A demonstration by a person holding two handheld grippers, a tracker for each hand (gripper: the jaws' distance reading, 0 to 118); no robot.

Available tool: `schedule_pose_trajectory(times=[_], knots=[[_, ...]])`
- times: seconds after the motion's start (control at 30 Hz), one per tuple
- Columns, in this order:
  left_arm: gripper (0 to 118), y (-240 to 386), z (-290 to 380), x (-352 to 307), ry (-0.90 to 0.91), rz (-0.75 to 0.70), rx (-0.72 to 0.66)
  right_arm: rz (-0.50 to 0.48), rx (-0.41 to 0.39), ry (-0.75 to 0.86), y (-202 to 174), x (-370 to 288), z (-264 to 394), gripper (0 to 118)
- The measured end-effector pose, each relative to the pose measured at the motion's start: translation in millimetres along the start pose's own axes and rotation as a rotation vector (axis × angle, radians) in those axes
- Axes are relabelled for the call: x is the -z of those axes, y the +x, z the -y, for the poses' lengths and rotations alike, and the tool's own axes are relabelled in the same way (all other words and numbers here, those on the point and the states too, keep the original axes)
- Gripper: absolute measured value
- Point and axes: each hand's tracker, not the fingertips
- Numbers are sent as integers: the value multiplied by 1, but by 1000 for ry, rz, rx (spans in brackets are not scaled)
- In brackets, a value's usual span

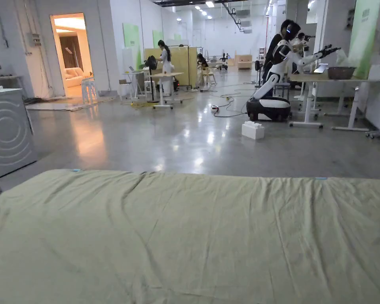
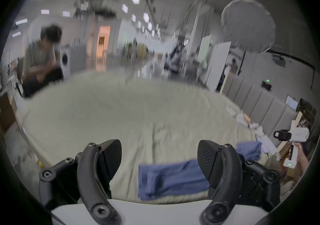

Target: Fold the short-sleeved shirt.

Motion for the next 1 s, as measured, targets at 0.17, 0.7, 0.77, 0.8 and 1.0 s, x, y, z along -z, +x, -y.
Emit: schedule_pose_trajectory(times=[0.17,0.7,0.77,0.8,1.0], knots=[[91,59,-35,-72,259,-71,54,-9,-59,268,-37,-56,-25,86],[0,144,-16,-100,214,0,308,-179,-75,259,-127,-73,-12,0],[0,143,-19,-100,217,2,285,-154,-128,326,-130,-74,-16,0],[0,140,-20,-99,229,9,262,-153,-117,309,-129,-74,-18,0],[0,117,-28,-87,201,50,148,-171,-60,282,-123,-71,-19,0]])
